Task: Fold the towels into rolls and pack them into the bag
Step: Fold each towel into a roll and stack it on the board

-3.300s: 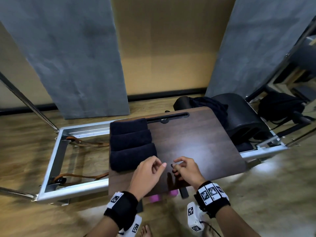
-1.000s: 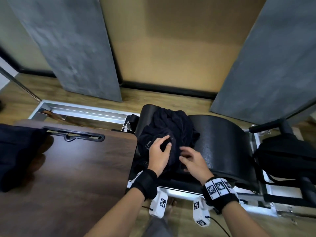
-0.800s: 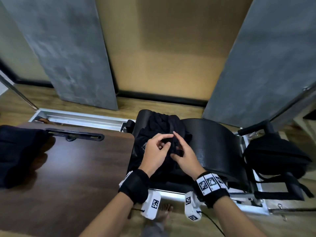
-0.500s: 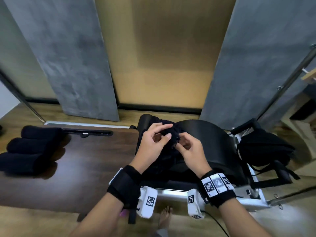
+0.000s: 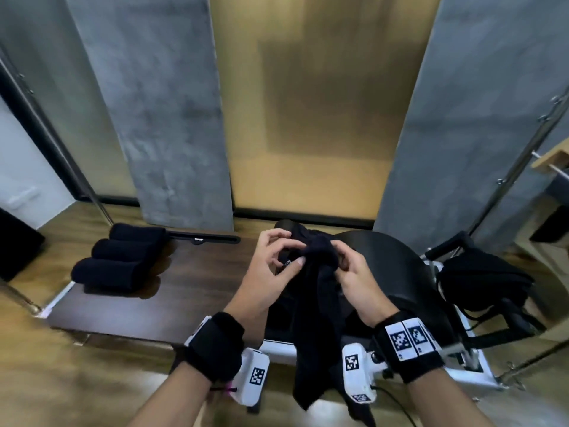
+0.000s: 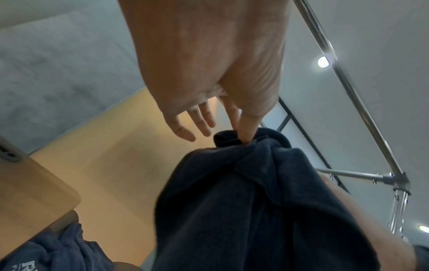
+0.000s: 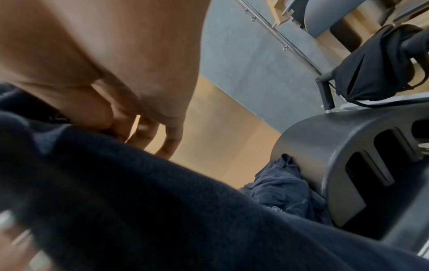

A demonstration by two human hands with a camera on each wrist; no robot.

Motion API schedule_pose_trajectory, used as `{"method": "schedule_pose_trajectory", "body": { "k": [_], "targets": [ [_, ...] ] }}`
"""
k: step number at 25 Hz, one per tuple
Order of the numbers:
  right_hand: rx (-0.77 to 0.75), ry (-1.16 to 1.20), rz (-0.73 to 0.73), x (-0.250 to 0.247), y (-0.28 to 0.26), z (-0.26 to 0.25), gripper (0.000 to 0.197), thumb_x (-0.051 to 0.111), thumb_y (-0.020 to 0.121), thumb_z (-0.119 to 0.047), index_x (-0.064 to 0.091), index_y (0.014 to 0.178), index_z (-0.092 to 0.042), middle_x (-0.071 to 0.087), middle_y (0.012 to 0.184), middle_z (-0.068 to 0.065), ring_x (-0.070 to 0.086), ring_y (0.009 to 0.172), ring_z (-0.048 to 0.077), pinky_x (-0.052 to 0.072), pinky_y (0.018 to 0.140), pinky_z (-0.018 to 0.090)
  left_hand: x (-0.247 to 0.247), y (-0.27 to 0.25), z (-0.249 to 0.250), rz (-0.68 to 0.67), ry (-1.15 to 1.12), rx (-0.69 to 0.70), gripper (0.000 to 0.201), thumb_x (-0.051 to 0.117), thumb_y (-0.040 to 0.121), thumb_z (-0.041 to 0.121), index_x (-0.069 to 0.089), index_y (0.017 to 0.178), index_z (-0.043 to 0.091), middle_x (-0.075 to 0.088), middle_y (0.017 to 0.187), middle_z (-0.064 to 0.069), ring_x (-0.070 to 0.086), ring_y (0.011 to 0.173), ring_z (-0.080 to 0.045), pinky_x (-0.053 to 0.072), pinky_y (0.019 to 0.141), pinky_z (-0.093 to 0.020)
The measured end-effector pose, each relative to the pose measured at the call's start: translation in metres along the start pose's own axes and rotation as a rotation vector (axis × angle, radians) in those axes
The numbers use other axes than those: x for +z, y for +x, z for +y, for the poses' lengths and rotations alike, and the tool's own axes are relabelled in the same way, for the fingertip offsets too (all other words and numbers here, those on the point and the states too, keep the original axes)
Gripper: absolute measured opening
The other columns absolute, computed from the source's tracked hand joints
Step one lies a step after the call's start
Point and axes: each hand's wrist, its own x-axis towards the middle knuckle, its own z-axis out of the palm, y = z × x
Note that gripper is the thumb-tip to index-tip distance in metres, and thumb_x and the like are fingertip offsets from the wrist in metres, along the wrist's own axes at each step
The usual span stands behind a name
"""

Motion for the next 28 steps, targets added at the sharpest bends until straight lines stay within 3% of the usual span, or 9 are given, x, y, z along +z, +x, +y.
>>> {"method": "schedule_pose_trajectory", "body": {
  "k": [3,6,9,11,13,16,19,24,28],
  "targets": [
    [0.059,0.040,0.058,0.033,-0.011,-0.003,0.025,0.051,0.101,0.012,0.051,0.118,-0.007,0.072,0.087,0.023,0.064,0.079,0.031,0.053,0.065,0.038,-0.019,-0.015,-0.001,-0.039,-0.141,-0.045,0.005,0.072,0.101,0.019,0.068,0.104,0.017,0.071,0.107,0.000,0.068,0.103,-0.011,0.053,0.087,-0.035],
    [0.028,0.004,0.084,0.087,-0.022,-0.005,0.009,0.055,0.105,0.001,0.056,0.111,-0.005,0.066,0.097,0.038,0.062,0.082,0.034,0.050,0.073,0.047,-0.053,-0.035,-0.009,0.175,-0.061,-0.059,0.011,0.071,0.101,0.020,0.064,0.094,0.014,0.071,0.086,-0.002,0.067,0.082,-0.015,0.053,0.076,-0.035],
    [0.031,0.052,-0.013,0.154,-0.045,-0.004,0.027,0.061,0.104,-0.027,0.065,0.127,-0.013,0.074,0.122,0.006,0.068,0.120,0.017,0.052,0.104,0.035,-0.092,-0.057,-0.017,0.327,-0.055,-0.106,0.017,0.069,0.102,0.029,0.068,0.092,0.015,0.074,0.083,0.000,0.072,0.081,-0.018,0.056,0.076,-0.039],
    [0.015,0.044,-0.118,0.202,-0.061,0.004,0.048,0.069,0.098,-0.028,0.056,0.143,-0.017,0.069,0.136,-0.007,0.061,0.131,0.008,0.048,0.107,0.023,-0.123,-0.075,-0.021,0.341,-0.080,-0.157,0.023,0.068,0.102,0.036,0.071,0.090,0.016,0.076,0.081,0.000,0.073,0.080,-0.017,0.058,0.076,-0.041],
    [0.003,-0.039,-0.111,0.242,-0.071,0.016,0.055,0.077,0.093,-0.015,0.057,0.144,-0.019,0.069,0.136,-0.006,0.061,0.131,0.010,0.049,0.106,0.024,-0.154,-0.093,-0.024,0.287,-0.076,-0.169,0.034,0.066,0.104,0.039,0.071,0.082,0.014,0.073,0.074,0.001,0.071,0.074,-0.013,0.056,0.071,-0.041],
    [-0.050,-0.176,0.107,0.277,-0.073,0.021,0.023,0.069,0.099,-0.008,0.075,0.118,-0.019,0.071,0.120,0.005,0.067,0.118,0.018,0.053,0.100,0.034,-0.213,-0.113,-0.029,0.223,-0.030,-0.099,0.059,0.058,0.109,0.041,0.052,0.069,-0.003,0.049,0.061,-0.018,0.047,0.058,-0.015,0.040,0.060,-0.042],
    [-0.091,-0.175,0.268,0.293,-0.070,0.010,0.024,0.063,0.103,-0.007,0.080,0.101,-0.024,0.078,0.104,-0.004,0.073,0.103,0.012,0.056,0.086,0.024,-0.270,-0.131,-0.039,0.078,-0.045,-0.099,0.065,0.062,0.105,0.048,0.047,0.066,-0.002,0.038,0.057,-0.007,0.040,0.057,-0.014,0.033,0.060,-0.037],
    [-0.198,-0.307,0.437,0.311,-0.057,-0.013,0.015,0.070,0.099,-0.008,0.080,0.095,-0.018,0.079,0.096,-0.004,0.074,0.097,0.013,0.058,0.088,0.032,-0.348,-0.161,-0.065,-0.261,0.210,-0.125,0.040,0.086,0.076,0.061,0.074,0.077,0.023,0.074,0.072,0.007,0.071,0.071,-0.012,0.054,0.069,-0.035],
    [-0.236,-0.305,0.528,0.309,-0.050,-0.020,0.004,0.085,0.086,-0.017,0.084,0.089,-0.018,0.081,0.088,-0.002,0.077,0.089,0.017,0.060,0.085,0.036,-0.398,-0.168,-0.087,-0.148,0.522,-0.046,0.013,0.083,0.088,0.044,0.077,0.086,0.034,0.070,0.083,0.024,0.066,0.085,-0.004,0.054,0.078,-0.036]
  ]
}}
